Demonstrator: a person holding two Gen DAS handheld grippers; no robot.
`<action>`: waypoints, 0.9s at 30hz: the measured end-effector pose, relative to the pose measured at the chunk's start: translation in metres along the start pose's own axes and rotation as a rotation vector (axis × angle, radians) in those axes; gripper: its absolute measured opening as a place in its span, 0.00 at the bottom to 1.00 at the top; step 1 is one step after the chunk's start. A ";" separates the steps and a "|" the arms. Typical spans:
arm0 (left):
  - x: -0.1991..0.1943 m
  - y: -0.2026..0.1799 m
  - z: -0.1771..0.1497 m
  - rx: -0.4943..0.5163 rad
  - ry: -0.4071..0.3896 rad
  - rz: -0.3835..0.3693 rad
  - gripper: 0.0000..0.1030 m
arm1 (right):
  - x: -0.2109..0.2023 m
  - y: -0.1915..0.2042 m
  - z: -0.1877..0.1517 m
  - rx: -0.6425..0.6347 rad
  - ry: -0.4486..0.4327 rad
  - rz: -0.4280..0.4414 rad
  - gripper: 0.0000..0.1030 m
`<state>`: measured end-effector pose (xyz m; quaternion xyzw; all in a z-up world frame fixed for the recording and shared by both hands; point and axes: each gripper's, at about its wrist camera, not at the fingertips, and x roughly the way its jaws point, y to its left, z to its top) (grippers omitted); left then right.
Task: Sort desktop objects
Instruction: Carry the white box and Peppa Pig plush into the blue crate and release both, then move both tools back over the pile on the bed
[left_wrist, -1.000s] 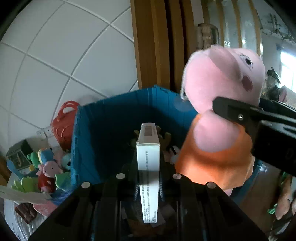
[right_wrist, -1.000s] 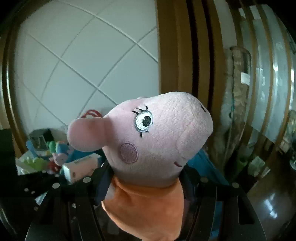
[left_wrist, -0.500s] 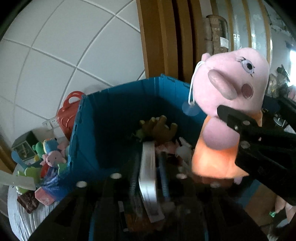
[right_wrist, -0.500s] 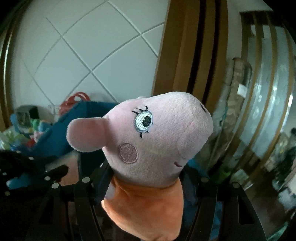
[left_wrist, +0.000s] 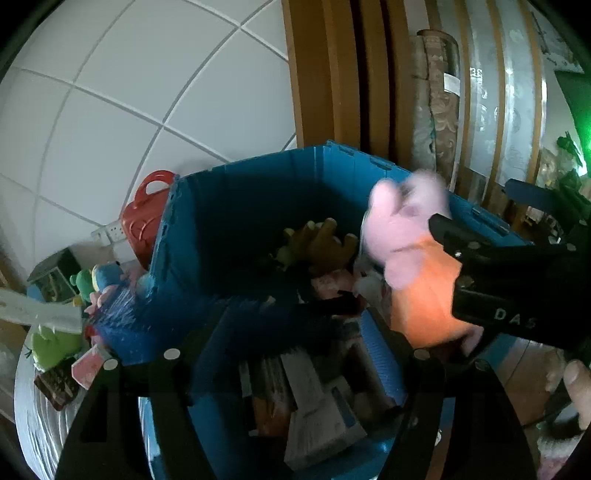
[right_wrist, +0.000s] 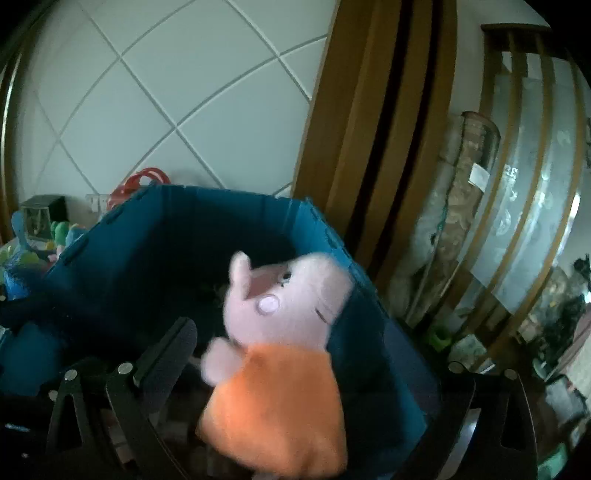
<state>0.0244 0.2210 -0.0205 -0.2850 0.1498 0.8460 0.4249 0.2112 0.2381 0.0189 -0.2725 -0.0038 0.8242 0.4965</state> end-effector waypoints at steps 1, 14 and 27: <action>-0.004 0.000 -0.002 -0.002 -0.004 -0.002 0.69 | -0.003 -0.002 -0.002 0.005 -0.002 0.000 1.00; -0.058 0.004 -0.033 -0.009 -0.091 -0.021 0.69 | -0.078 -0.014 -0.042 0.100 -0.073 0.059 1.00; -0.103 0.056 -0.056 -0.065 -0.158 0.011 0.69 | -0.117 0.034 -0.041 0.086 -0.108 0.063 1.00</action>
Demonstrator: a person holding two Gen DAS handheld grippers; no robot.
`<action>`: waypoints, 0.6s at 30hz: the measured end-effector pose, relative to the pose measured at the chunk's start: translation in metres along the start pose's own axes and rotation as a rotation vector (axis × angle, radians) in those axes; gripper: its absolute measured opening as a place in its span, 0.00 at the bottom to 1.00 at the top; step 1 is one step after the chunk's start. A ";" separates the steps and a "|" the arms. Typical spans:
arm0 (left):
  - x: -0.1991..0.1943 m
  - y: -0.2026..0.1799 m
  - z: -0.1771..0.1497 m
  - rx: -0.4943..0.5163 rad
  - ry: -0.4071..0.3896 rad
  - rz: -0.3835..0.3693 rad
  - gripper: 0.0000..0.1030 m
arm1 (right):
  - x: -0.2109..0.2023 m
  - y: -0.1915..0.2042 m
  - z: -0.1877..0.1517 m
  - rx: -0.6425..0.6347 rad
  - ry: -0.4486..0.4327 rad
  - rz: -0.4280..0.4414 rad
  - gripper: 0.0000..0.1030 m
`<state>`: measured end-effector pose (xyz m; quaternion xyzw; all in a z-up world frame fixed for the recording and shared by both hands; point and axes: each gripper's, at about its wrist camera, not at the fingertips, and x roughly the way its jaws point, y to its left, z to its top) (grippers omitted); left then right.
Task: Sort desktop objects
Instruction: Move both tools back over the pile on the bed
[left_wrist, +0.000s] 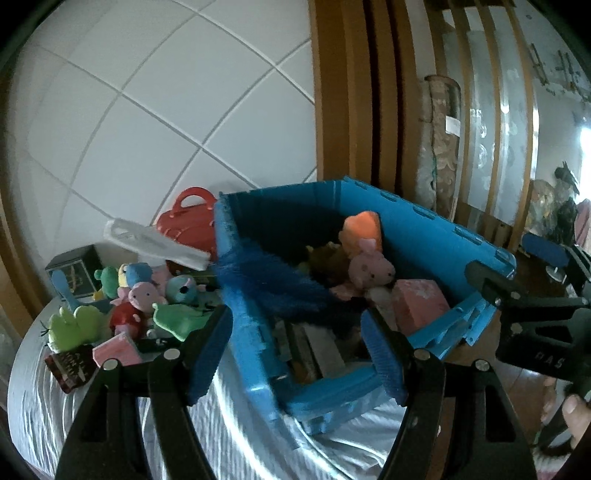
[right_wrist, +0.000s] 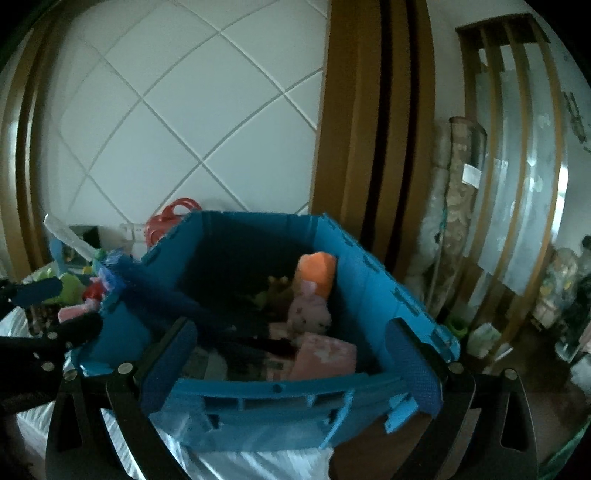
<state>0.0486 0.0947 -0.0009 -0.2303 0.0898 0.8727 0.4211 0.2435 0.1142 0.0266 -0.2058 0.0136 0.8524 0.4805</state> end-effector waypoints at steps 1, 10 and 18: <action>-0.004 0.006 -0.001 0.000 -0.006 0.000 0.70 | -0.003 0.007 0.000 -0.003 -0.002 0.003 1.00; -0.051 0.114 -0.029 -0.033 -0.048 0.069 0.86 | -0.030 0.124 0.005 -0.041 -0.054 0.084 1.00; -0.082 0.253 -0.083 -0.101 0.005 0.111 0.86 | -0.027 0.262 -0.003 -0.078 -0.008 0.189 1.00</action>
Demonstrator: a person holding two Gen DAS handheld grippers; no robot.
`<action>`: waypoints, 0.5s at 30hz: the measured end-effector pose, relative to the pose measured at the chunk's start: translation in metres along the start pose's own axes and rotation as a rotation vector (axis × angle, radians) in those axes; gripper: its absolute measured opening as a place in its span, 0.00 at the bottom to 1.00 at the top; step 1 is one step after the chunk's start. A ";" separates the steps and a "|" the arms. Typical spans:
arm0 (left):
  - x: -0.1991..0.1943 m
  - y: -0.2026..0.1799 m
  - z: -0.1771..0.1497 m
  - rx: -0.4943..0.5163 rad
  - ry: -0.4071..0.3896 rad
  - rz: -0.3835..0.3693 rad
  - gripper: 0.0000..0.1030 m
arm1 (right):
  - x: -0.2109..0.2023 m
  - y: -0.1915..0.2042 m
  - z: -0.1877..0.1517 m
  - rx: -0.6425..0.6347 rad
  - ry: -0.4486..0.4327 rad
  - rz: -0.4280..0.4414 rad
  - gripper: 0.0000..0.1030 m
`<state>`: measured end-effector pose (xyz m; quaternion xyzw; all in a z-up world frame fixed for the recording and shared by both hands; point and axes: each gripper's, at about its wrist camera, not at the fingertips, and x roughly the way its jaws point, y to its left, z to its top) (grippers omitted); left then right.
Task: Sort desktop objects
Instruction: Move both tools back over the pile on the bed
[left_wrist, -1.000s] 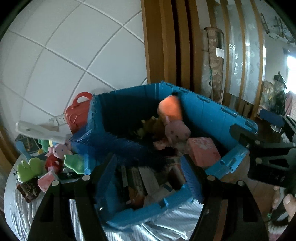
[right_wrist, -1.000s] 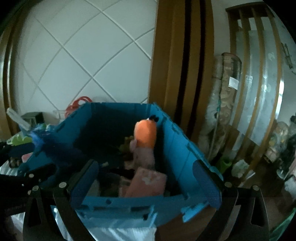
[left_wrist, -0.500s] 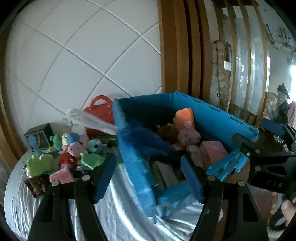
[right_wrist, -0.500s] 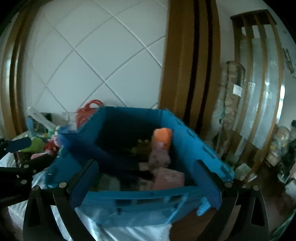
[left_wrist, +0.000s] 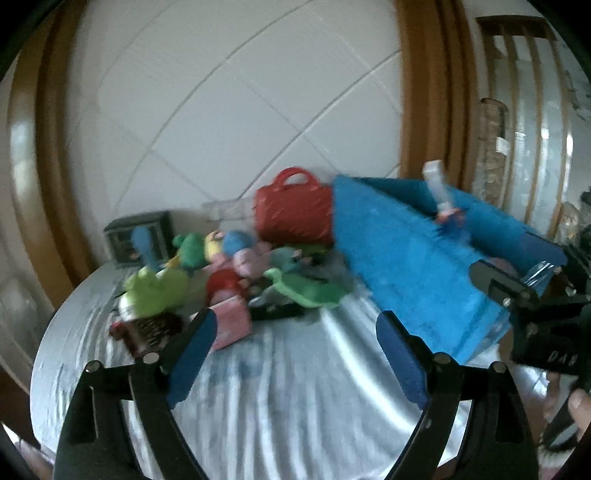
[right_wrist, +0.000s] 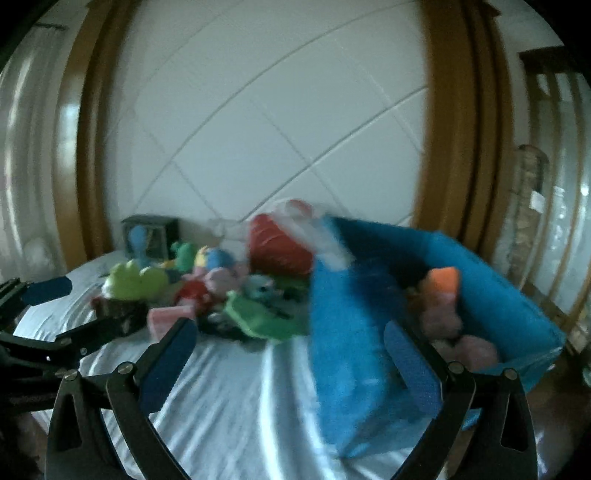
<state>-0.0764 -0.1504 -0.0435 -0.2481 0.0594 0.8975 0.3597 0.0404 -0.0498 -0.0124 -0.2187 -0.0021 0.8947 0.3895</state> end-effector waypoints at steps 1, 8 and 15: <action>0.002 0.017 -0.006 -0.016 0.015 0.019 0.86 | 0.004 0.013 -0.002 -0.005 0.011 0.008 1.00; 0.033 0.111 -0.033 -0.146 0.132 0.115 0.86 | 0.057 0.075 -0.017 -0.048 0.142 0.046 1.00; 0.083 0.157 -0.035 -0.205 0.213 0.182 0.86 | 0.134 0.093 -0.018 -0.076 0.225 0.096 1.00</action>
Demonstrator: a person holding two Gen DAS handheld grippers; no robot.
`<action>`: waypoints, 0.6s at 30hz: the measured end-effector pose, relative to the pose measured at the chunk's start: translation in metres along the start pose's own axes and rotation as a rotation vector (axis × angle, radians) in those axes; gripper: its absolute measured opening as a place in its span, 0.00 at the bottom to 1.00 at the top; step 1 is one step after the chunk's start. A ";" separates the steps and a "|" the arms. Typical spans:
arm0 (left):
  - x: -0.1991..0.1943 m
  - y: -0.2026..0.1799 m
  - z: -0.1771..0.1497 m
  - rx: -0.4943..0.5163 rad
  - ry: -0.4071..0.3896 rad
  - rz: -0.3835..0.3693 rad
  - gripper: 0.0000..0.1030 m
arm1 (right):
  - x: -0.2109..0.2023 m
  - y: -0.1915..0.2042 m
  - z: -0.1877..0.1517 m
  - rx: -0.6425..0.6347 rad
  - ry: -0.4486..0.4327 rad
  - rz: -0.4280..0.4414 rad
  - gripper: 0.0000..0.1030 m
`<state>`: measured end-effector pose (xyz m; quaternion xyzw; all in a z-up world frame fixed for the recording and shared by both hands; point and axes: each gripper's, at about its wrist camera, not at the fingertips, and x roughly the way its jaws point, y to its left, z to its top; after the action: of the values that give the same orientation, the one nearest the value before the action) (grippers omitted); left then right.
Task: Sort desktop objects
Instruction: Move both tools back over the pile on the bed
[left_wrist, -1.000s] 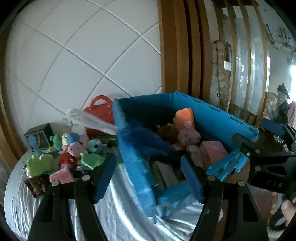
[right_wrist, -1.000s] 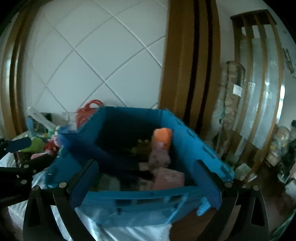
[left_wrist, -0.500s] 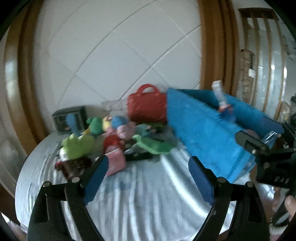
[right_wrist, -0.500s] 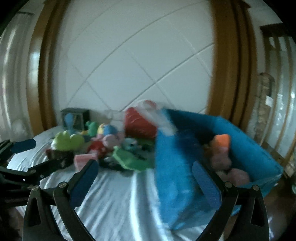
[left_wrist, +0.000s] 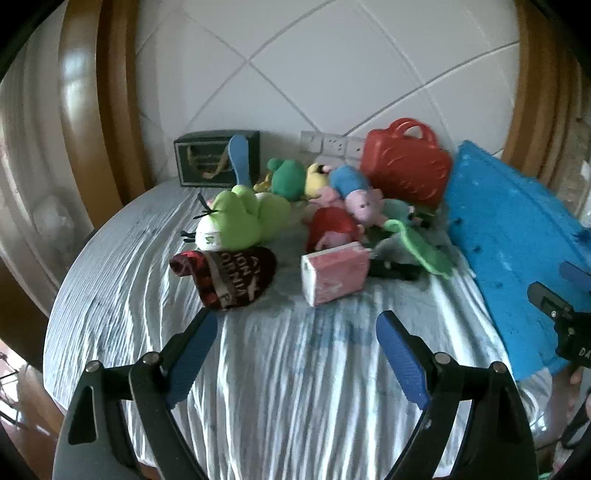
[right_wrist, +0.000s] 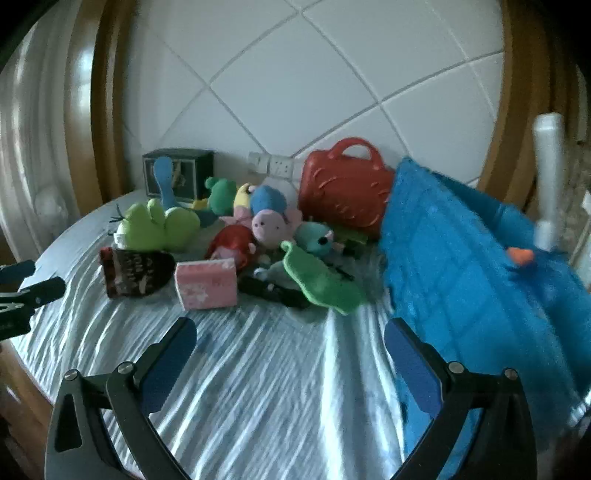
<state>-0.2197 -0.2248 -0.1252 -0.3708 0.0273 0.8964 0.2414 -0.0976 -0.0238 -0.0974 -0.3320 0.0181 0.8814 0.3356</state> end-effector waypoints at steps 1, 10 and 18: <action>0.008 0.000 0.004 0.003 0.008 0.005 0.86 | 0.012 -0.002 0.004 0.004 0.009 0.009 1.00; 0.102 -0.015 0.028 0.090 0.150 -0.028 0.86 | 0.115 -0.011 0.023 0.005 0.152 0.050 1.00; 0.189 -0.020 0.051 0.208 0.238 -0.097 0.86 | 0.201 0.006 0.015 0.062 0.300 0.037 1.00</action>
<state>-0.3583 -0.1174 -0.2135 -0.4481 0.1303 0.8258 0.3166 -0.2213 0.0916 -0.2069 -0.4490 0.1015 0.8268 0.3232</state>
